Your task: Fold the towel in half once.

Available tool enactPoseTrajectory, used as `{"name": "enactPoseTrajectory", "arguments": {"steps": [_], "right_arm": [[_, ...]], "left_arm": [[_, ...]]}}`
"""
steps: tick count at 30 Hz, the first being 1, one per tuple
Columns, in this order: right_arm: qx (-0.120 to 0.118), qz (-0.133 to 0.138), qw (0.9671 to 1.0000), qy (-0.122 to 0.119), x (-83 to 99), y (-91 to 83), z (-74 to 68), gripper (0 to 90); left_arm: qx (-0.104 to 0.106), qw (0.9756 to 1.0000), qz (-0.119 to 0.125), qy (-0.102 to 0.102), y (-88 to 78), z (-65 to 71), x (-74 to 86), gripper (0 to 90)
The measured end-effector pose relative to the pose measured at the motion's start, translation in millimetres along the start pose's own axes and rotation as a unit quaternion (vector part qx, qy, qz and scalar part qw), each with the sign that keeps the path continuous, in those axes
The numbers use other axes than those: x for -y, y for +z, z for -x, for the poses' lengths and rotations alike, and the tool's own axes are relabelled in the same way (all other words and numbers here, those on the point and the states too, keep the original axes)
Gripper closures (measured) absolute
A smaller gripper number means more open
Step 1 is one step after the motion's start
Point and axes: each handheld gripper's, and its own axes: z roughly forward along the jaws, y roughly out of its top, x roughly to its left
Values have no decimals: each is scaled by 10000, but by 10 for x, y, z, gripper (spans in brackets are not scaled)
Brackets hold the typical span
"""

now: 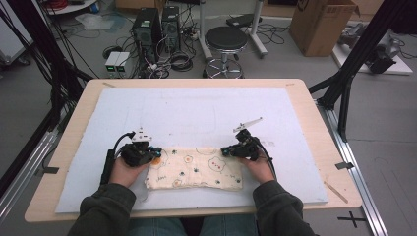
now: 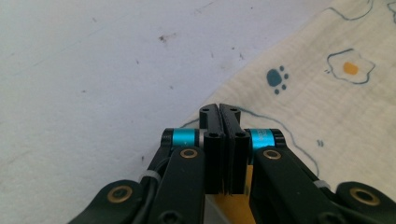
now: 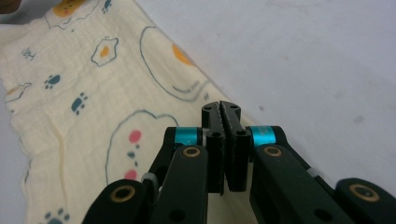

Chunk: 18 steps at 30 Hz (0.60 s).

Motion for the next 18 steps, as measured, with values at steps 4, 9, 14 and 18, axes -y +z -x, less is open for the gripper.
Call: {"name": "enactPoseTrajectory", "arguments": {"steps": [4,9,14,18], "right_arm": [[52,57,9999,113,117,-133,72,882],[145,88,9996,215,223,-265,146,881],[157,207,9994,246,294,-340,188,881],[161,220,9993,242,296,-348,172,859]], "left_arm": [[-21,10000,-16,28,-18,-11,13,878],[-8,10000,-28,35,-32,-24,23,877],[-12,10000,-37,73,-34,-24,25,876],[10,10000,27,-8,-42,-26,21,856]]}}
